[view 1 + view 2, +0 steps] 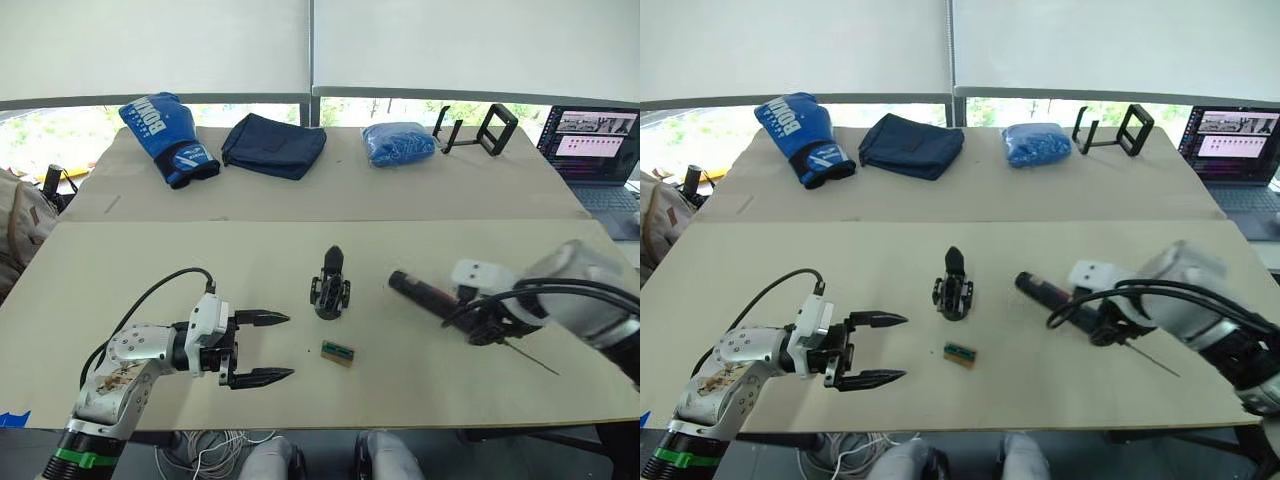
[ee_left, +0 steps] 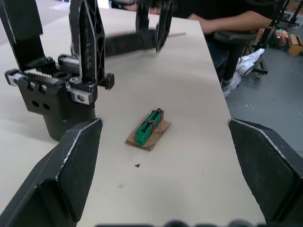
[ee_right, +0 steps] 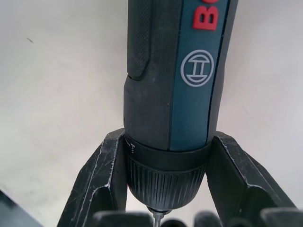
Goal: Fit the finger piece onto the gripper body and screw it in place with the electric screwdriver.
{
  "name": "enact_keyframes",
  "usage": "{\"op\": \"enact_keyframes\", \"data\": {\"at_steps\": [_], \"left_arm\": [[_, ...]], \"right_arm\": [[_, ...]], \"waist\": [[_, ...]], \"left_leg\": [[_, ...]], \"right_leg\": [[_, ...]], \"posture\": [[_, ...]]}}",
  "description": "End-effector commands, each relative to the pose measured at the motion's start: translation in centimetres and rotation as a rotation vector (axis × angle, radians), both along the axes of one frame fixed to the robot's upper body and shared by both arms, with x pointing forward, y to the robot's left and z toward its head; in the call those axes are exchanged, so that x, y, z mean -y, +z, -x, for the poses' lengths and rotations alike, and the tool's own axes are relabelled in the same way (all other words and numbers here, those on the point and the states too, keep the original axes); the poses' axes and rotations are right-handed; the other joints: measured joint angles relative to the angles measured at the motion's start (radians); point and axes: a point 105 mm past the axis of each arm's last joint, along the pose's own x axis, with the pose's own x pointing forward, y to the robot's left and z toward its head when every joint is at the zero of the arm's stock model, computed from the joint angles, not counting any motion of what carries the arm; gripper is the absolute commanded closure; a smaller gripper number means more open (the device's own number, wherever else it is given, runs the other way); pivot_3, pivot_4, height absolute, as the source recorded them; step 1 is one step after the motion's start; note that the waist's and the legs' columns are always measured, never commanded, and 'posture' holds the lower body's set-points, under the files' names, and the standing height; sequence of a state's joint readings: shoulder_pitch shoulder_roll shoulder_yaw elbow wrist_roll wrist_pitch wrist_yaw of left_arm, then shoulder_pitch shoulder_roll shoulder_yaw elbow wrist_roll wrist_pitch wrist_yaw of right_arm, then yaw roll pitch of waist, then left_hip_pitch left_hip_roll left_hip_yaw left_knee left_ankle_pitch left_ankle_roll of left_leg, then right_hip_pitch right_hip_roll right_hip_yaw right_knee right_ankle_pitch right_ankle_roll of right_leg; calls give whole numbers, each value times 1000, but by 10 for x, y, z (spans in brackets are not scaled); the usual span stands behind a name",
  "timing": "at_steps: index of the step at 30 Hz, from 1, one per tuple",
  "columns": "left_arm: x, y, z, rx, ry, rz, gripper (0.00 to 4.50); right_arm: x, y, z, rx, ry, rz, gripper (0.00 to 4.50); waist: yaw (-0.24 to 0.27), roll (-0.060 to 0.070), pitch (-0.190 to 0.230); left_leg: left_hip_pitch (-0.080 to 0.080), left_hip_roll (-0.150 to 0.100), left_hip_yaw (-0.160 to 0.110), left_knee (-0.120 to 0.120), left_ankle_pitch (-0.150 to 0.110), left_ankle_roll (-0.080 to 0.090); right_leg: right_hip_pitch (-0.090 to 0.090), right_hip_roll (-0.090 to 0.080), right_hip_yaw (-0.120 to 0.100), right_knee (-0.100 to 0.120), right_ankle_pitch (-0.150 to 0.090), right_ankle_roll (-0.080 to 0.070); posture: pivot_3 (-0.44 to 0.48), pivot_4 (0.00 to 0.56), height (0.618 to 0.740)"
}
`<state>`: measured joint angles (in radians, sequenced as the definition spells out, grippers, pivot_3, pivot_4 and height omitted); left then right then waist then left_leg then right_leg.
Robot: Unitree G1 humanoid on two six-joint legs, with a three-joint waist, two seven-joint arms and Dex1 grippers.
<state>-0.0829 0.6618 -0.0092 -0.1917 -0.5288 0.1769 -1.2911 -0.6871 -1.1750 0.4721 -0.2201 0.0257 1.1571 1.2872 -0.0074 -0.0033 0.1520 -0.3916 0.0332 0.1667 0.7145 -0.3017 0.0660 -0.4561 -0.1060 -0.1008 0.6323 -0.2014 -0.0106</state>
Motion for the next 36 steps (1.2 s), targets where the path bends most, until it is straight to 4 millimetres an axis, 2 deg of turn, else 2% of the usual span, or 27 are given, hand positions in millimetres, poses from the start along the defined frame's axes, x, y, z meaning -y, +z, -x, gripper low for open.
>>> {"op": "enact_keyframes", "data": {"at_steps": [1,6,9,11,12,15,17,21,24,26,30,36], "left_arm": [[0,5,-3,34,-14,-6,0],[-1,5,-8,55,-20,-6,0],[-1,-3,-7,62,-46,-33,0],[-1,-9,-7,64,-54,-53,0],[0,-12,-9,47,-37,-60,0],[4,-18,-14,42,-10,-54,0],[9,-22,-16,52,-1,-45,0],[12,-32,-18,64,10,-57,0],[20,-46,-14,64,-15,-75,0],[27,-50,-13,69,-29,-75,0],[40,-55,-26,83,0,-92,0],[54,-58,-28,76,-17,-80,0]], "right_arm": [[-7,49,2,158,-39,-174,2562],[-21,86,11,311,10,-446,2562],[-48,126,23,486,161,-749,2562],[-58,153,23,579,163,-1006,2562],[-64,158,26,615,185,-1074,2562],[-85,150,44,745,358,-1064,2562],[-100,139,52,763,444,-1085,2562],[-119,130,60,793,533,-1125,2562],[-135,115,73,774,652,-1154,2562],[-139,109,75,760,675,-1170,2562],[-148,97,81,648,685,-1277,2562],[-155,89,73,694,689,-1322,2562]], "waist": [[-5,0,0],[-5,0,0],[-5,0,0],[-10,0,0],[-9,0,0],[13,-2,-1],[20,-3,-2],[13,-2,-1],[8,-2,-1],[7,-2,-1],[13,-2,-1],[14,-2,-1]], "left_leg": [[0,0,0,0,0,0],[1,1,0,-1,0,-1],[1,1,0,-1,0,-1],[1,1,0,-1,0,-1],[1,1,0,-1,1,-1],[1,1,-1,-2,1,-1],[1,1,-3,-2,1,-1],[0,-2,1,0,1,0],[2,-1,1,0,1,-1],[4,0,0,-2,1,-1],[4,0,0,0,1,-1],[4,0,0,0,0,0]], "right_leg": [[0,0,0,0,0,0],[0,3,1,0,0,0],[1,4,2,0,0,0],[1,6,3,0,1,-1],[1,7,4,0,1,-1],[2,8,2,0,2,-2],[3,9,0,-1,2,-2],[1,8,4,-1,3,1],[3,9,5,-2,4,1],[4,11,5,-1,3,1],[4,10,5,-1,4,0],[6,10,5,-1,4,0]], "posture": [[0,150,740],[0,150,740],[0,150,740],[0,150,740],[0,150,740],[0,150,740],[0,150,740],[0,150,740],[0,150,740],[0,150,740],[0,150,740],[0,150,740]]}}
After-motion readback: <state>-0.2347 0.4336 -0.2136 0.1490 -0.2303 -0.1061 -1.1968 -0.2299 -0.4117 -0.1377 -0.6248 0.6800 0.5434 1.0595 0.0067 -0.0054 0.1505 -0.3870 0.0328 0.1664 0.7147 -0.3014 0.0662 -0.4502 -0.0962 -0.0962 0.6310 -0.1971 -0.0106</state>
